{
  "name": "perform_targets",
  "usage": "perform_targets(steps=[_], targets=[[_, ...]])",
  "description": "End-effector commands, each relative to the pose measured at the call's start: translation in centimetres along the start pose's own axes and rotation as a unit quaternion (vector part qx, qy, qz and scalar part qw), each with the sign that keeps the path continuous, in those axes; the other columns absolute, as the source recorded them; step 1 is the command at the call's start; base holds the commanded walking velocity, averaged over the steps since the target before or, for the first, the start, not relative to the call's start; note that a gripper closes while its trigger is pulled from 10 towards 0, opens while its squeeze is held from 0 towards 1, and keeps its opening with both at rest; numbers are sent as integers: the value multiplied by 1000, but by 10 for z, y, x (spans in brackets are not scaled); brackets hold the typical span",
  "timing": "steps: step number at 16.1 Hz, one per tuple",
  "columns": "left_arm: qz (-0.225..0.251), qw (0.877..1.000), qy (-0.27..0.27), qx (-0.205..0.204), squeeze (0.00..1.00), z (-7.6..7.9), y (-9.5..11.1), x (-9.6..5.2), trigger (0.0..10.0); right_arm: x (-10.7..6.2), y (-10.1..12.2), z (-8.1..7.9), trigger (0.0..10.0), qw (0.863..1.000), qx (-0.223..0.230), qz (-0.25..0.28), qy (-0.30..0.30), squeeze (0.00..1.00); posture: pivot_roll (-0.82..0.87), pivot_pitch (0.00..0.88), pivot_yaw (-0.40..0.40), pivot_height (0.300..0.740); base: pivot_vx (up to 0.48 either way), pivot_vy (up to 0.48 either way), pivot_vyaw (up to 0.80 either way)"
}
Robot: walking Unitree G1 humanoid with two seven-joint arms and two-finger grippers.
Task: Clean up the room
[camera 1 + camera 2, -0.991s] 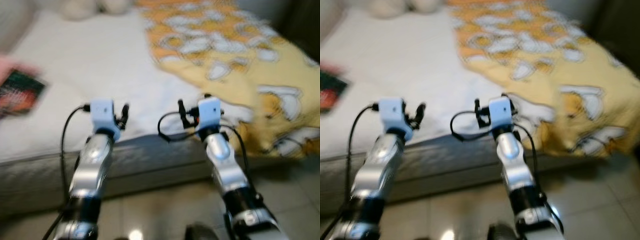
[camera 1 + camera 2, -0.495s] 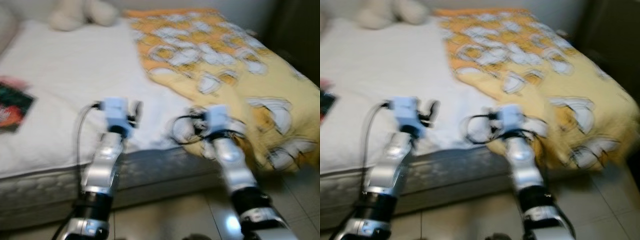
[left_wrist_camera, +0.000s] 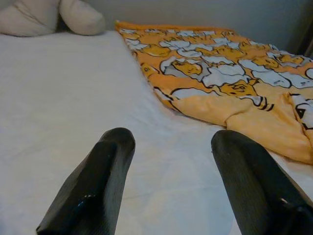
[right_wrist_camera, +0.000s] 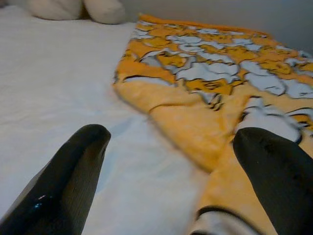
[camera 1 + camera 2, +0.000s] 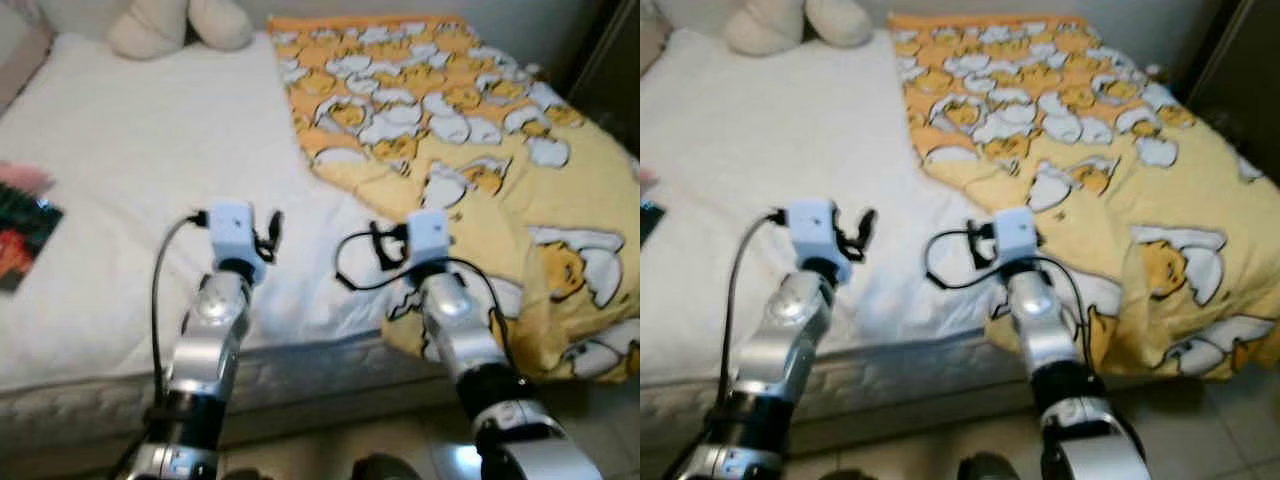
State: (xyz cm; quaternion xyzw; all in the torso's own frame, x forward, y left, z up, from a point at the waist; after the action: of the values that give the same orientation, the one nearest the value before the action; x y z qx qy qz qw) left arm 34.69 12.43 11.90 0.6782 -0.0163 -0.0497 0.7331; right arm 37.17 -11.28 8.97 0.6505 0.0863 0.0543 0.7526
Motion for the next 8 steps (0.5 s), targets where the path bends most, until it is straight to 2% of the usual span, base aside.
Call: perform_targets(steps=[1,6,8], targets=[[10,1000,13,14,0,-9,6,-2,10000,7,13,-9,10000,1000,8,14,16,0,8,0,-10,703,0,0,0],[-2,1000,28,11,0,-15,3,-9,10000,15,12,-6,10000,1000,20,1,16,0,31,0,-10,703,0,0,0],[0,1000,24,18,0,-13,6,-20,10000,17,8,-10,10000,999,19,-11,23,0,71,0,-10,703,0,0,0]])
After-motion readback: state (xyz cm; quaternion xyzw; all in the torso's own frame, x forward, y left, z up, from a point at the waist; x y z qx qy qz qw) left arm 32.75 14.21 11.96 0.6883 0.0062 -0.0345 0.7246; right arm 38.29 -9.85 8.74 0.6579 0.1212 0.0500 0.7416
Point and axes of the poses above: a point about 5 cm out from each wrist's last joint towards the gripper, its own x axis pointing out of the wrist towards the gripper, its own y axis along the axis of the wrist's last joint, z = x × y, the point moved 3 cm from there along x, pointing out of the wrist towards the gripper, and after that the axes turned 2 degrees about -x, right-handed, at the moved point
